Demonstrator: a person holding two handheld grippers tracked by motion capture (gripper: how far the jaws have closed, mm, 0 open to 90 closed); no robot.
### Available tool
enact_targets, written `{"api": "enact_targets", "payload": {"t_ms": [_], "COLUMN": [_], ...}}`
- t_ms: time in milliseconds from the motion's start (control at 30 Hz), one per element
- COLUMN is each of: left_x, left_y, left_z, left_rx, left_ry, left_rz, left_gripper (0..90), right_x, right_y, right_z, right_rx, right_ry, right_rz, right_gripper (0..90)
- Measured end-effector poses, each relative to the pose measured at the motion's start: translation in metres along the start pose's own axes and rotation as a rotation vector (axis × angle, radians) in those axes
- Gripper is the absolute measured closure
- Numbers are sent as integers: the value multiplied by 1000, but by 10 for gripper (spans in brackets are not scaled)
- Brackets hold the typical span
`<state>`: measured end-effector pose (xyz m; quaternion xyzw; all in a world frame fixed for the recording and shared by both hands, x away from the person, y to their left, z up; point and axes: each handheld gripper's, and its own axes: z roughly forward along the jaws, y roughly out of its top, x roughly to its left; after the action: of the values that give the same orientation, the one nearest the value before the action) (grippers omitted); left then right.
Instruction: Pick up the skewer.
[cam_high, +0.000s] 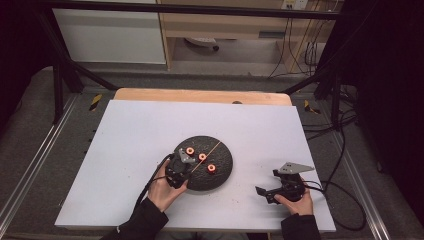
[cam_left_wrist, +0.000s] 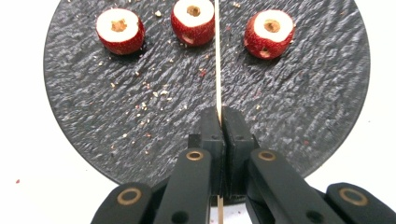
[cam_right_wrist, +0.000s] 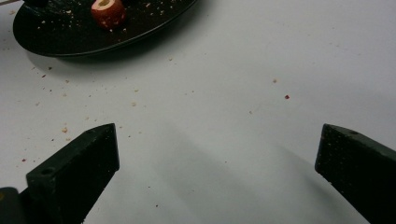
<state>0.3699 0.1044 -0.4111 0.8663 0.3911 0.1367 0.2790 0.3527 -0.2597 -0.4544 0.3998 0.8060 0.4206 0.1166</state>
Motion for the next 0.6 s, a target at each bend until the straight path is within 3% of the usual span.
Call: {"api": "enact_targets", "payload": {"t_ms": [200, 333, 600], "left_x": [6, 13, 31], "left_y": [-6, -17, -37], "left_z": [-9, -17, -29], "left_rx": [-43, -87, -161], "left_ry": [-34, -82, -118], "left_rz": [3, 5, -16], "left_gripper": [880, 880, 880], "right_x": [0, 0, 0], "right_y": [0, 0, 0], "right_z": [0, 0, 1], "right_rx": [3, 5, 6], "right_ry": [-1, -2, -8], "right_rz": [-2, 1, 3], "right_gripper": [6, 6, 6]}}
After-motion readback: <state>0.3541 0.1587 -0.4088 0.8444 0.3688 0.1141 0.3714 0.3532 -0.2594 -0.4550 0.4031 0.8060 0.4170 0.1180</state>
